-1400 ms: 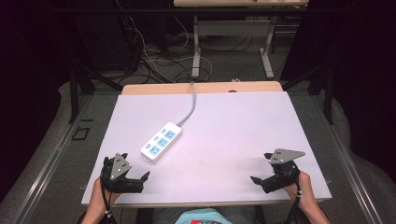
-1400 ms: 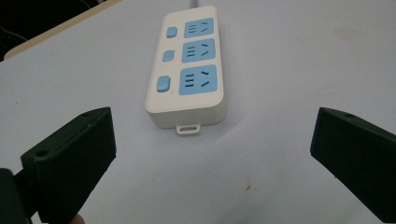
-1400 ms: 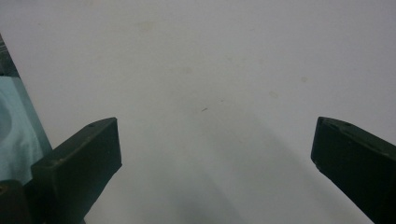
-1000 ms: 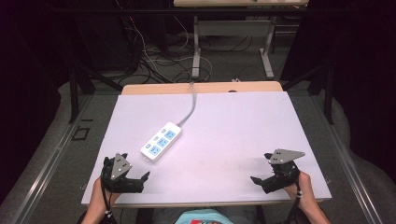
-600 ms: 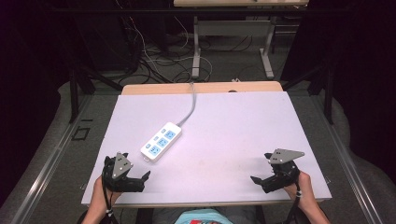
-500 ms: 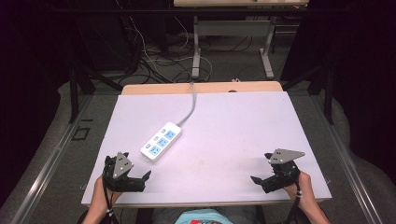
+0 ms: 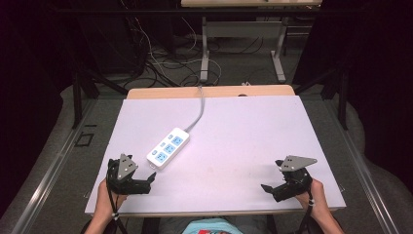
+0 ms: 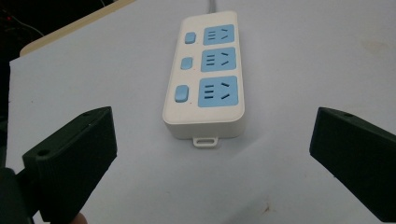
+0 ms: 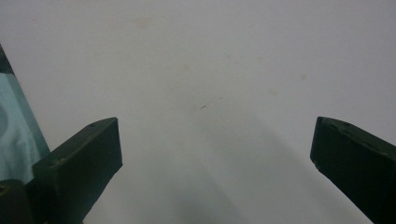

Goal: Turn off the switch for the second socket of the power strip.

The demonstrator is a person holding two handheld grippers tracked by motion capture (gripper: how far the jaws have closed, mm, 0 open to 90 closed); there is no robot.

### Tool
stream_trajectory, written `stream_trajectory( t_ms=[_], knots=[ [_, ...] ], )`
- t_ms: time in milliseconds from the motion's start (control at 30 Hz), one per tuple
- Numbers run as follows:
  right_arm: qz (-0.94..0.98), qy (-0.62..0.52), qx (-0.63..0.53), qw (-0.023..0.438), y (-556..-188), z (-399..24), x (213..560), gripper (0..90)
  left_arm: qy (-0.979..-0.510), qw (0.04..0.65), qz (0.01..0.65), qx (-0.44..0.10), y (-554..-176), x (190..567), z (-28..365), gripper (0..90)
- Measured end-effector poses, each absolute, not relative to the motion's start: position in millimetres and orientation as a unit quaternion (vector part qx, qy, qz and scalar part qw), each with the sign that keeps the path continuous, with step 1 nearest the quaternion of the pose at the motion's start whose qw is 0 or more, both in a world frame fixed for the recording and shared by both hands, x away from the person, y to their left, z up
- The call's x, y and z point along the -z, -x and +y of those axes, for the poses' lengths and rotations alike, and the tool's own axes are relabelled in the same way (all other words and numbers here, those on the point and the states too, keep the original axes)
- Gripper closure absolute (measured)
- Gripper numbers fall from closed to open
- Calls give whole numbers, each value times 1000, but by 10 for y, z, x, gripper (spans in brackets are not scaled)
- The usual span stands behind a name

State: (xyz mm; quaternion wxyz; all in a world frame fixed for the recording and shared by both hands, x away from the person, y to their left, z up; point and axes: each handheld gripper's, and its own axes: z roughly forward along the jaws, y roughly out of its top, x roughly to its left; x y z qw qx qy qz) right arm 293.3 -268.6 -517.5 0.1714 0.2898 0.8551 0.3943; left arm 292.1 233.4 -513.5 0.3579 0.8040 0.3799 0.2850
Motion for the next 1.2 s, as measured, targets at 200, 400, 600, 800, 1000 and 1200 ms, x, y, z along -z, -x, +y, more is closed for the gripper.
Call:
stream_trajectory(
  t_ms=[200,400,600,800,1000,1200],
  knots=[
    [858,-291,-390,164,-2929,-2680,5173,19,-804,359,382,-282,-2976,5166,2273,5],
    [862,-290,-383,162,-2934,-2685,5171,20,-811,353,372,-284,-3041,5179,2224,4],
    [860,-289,-385,168,-2938,-2683,5179,22,-806,361,373,-284,-3120,5168,2224,4],
    [861,-292,-382,166,-2939,-2683,5180,23,-807,355,373,-289,-3240,5175,2205,4],
    [860,-293,-383,169,-2939,-2676,5193,24,-812,345,373,-286,-3350,5191,2180,4],
    [860,-294,-383,168,-2938,-2677,5195,24,-811,344,383,-278,-3441,5183,2194,3]
  ],
)
